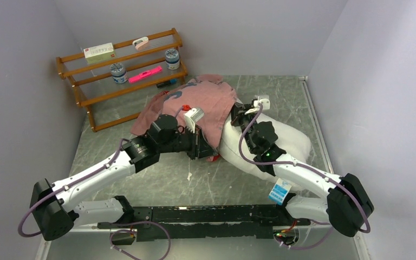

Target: Put the pillow into the pillowcase

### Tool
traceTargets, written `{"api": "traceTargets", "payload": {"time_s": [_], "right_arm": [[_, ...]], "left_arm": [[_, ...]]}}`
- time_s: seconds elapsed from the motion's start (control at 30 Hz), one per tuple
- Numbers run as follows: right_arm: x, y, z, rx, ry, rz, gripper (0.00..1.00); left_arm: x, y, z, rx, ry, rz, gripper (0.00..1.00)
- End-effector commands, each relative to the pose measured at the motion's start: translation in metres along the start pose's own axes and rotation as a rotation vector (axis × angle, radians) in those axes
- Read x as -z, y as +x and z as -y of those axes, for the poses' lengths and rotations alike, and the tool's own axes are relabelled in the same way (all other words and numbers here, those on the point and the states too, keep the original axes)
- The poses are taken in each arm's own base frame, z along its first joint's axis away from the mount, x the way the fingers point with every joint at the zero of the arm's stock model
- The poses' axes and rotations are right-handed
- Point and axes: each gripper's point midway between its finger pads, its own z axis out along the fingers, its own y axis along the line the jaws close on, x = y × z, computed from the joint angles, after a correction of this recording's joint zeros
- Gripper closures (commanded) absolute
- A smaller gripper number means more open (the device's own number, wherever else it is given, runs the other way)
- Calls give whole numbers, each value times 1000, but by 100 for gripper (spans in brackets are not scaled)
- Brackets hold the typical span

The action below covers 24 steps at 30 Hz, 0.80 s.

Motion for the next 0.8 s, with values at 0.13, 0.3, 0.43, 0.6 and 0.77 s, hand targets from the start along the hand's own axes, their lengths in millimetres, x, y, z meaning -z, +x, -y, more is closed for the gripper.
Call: {"api": "traceTargets", "payload": {"time_s": [0.13, 0.3, 0.43, 0.6, 0.77], "right_arm": [[50, -44, -80, 46, -516, 48, 100], [90, 5, -69, 23, -540, -223, 84], [104, -1, -51, -51, -417, -329, 61], [111, -32, -48, -61, -379, -328, 33], [89, -41, -30, 27, -246, -336, 14]], "left_arm": [[9, 6, 61, -103, 252, -59, 84], [22, -11, 57, -174, 157, -12, 41], [32, -34, 57, -203, 72, 45, 34], [40, -52, 38, -198, -84, 111, 31], [39, -68, -1, -200, -308, 149, 29]]}}
